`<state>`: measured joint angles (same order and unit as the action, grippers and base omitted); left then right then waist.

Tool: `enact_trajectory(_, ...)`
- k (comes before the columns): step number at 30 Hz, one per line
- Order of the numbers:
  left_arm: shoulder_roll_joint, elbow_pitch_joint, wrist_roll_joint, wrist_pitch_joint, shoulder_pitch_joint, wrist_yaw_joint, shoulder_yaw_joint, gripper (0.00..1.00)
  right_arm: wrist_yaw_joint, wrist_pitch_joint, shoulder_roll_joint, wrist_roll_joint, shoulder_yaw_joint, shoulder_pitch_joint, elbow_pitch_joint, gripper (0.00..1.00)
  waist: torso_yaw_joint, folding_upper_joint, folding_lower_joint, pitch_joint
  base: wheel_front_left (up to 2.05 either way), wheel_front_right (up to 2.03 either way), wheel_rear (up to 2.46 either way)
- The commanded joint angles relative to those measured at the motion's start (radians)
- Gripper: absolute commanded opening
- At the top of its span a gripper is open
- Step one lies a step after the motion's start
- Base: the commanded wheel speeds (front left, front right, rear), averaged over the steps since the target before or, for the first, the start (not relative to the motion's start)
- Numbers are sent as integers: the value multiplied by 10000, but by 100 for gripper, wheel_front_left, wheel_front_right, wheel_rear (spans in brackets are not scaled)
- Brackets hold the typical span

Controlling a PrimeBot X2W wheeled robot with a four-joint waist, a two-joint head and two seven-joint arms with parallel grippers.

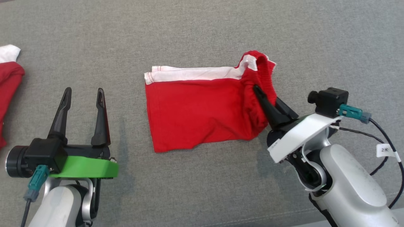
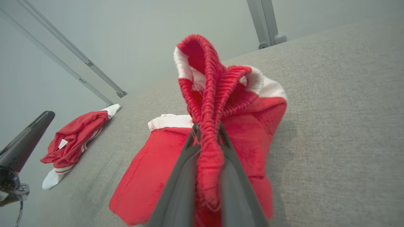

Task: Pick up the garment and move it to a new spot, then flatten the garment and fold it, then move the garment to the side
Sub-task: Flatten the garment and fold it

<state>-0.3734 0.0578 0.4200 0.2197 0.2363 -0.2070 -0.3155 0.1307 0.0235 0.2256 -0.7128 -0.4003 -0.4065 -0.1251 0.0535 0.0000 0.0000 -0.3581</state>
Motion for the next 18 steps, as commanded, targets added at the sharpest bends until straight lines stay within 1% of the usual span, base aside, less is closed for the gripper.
enact_trajectory(1,17,-7,-68,-17,175,2,-11,100,0,-241,-80,-107,-231,-180,229,0,-148,0,0,-65,0,0,0)
enact_trajectory(5,133,-115,-19,47,303,70,-107,100,0,-785,-291,-163,-971,-556,377,0,-516,0,0,-213,0,0,0)
enact_trajectory(10,354,-269,-13,142,530,194,-295,100,2,-1065,-668,-271,-1782,-1081,-255,0,-1122,0,0,-469,0,0,0)
enact_trajectory(14,526,-525,20,236,679,316,-392,100,2,-847,-911,-451,-2094,-1522,-1058,0,-1533,0,0,-620,0,0,0)
enact_trajectory(18,644,-743,35,310,721,393,-415,100,2,-513,-1155,-638,-2353,-1939,-1791,0,-1732,0,0,-697,0,0,0)
